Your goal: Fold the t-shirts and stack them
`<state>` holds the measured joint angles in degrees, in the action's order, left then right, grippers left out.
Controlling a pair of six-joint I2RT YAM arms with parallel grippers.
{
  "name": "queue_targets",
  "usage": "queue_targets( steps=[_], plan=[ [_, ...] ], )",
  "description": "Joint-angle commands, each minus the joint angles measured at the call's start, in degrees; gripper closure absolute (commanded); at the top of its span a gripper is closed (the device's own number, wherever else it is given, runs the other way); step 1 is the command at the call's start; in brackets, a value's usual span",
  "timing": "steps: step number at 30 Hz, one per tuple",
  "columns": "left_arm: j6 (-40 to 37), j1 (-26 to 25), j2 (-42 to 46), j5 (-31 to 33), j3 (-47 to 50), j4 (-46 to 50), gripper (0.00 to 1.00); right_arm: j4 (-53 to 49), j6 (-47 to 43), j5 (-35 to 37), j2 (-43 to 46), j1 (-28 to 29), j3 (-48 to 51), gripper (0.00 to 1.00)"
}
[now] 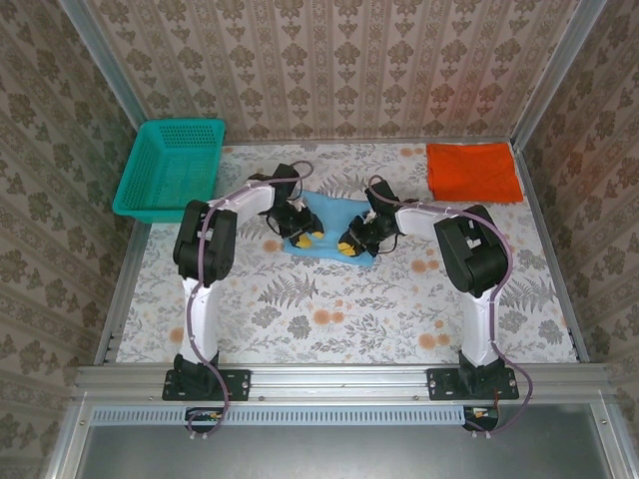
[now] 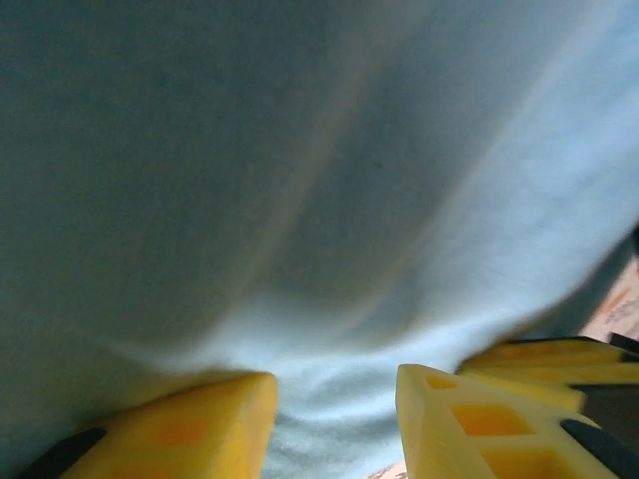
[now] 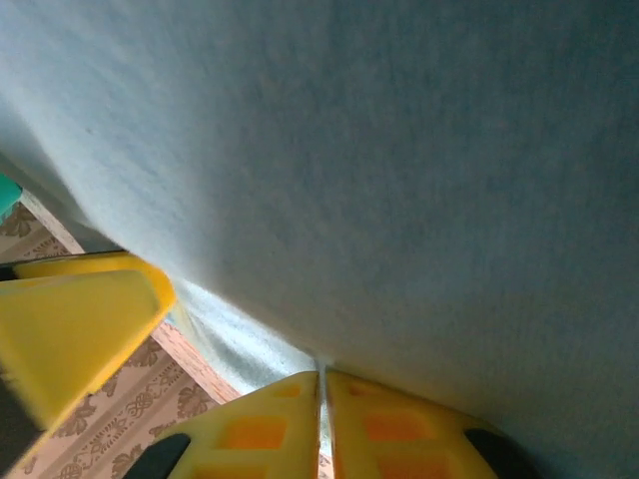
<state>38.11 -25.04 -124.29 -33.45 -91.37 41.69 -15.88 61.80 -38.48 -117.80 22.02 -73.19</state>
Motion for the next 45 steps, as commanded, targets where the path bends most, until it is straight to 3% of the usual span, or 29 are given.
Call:
queue_targets(
  steps=[1, 7, 16, 20, 25, 28, 31, 33, 38, 42, 45],
  plan=[
    [-3.82, -0.14, 1.13, 5.54, 6.83, 0.30, 0.60, -2.13, -2.48, 2.59, -1.22, 0.06, 3.56, 0.87],
    [-5.50, -2.72, 9.07, 4.75, 21.77, -2.02, 0.61, -2.02, -6.88, 3.78, 2.59, 2.22, 13.15, 0.89],
    [-2.73, -8.64, 27.50, 5.87, 40.25, -1.51, 0.59, 2.58, -9.67, 4.99, 19.61, 9.55, 30.13, 0.79],
    [-1.25, -9.94, 33.11, 6.95, 38.70, 2.65, 0.54, 3.20, -8.88, 4.92, 27.97, 10.85, 32.07, 0.65],
    [-2.64, -8.53, 34.36, 9.71, 26.47, 8.94, 0.45, 6.87, -5.91, 7.16, 35.40, 9.22, 29.72, 0.56],
    [-3.59, -7.20, 30.36, 9.48, 19.48, 9.22, 0.54, 7.17, -6.22, 9.87, 32.66, 7.87, 25.42, 0.63],
    [-5.32, -6.38, 24.34, 9.61, 14.08, 8.98, 0.67, 5.83, -6.96, 8.98, 24.24, 6.49, 18.24, 0.76],
    [-5.92, -5.26, 20.69, 9.42, 12.77, 7.07, 0.71, 5.45, -6.96, 7.83, 18.57, 5.86, 13.84, 0.83],
    [-7.85, -2.76, 12.03, 9.73, 11.06, 3.30, 0.75, -0.12, -9.02, 7.02, 7.23, 3.91, 4.32, 0.89],
    [-7.16, 0.78, 9.12, 11.83, 13.28, -0.90, 0.77, 0.84, -8.06, 7.06, 3.29, 0.52, 5.31, 0.90],
    [-5.06, 3.25, 7.72, 9.55, 15.47, -4.66, 0.76, 3.16, -6.70, 6.20, 1.89, -2.04, 7.47, 0.89]
  ],
)
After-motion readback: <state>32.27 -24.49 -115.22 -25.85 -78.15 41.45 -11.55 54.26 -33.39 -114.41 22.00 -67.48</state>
